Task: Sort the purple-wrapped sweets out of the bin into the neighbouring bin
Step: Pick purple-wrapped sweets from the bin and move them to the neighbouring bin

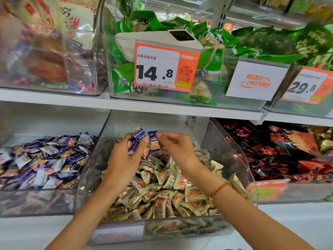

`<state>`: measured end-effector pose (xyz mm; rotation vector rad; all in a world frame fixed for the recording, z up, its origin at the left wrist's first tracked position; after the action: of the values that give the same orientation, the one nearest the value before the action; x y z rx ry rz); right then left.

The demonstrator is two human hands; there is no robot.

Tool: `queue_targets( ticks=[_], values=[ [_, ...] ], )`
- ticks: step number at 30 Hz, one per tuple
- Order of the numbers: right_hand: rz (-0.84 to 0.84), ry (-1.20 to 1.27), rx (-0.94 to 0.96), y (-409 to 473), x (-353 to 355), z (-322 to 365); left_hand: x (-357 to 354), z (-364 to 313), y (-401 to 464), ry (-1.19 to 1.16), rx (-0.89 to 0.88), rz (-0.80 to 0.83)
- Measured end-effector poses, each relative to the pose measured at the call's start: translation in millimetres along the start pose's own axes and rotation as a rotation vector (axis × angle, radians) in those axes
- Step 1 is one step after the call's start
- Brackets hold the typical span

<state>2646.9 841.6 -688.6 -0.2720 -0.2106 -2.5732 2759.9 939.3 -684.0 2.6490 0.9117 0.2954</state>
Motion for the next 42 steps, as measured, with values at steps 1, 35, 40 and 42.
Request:
queue_targets(
  ticks=[1,35,40,42],
  values=[
    [-0.019,-0.001,0.027,-1,-4,1,1,3,0,-0.02,0.021,-0.004],
    [0.443,-1.396,-0.301,40,16,-96,11,0,-1,-0.227,0.099,-0.088],
    [0.184,-1.159,-0.148,50,-17,-72,8,-13,-2,-0.18,0.07,-0.093],
    [0.233,-1.005,0.048,35,-38,-47,10,-15,-3,-0.164,0.07,-0.106]
  ],
)
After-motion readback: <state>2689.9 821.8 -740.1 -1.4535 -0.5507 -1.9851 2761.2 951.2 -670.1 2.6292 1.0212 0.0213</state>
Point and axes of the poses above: each hand's wrist, its own y-axis towards the middle knuckle, its own x-axis out of the back of the hand, z = x × y, the point moved 10 cm from there along y, towards the middle knuckle, and after that the axes turned 7 degrees about -y, right-handed, at the moved point
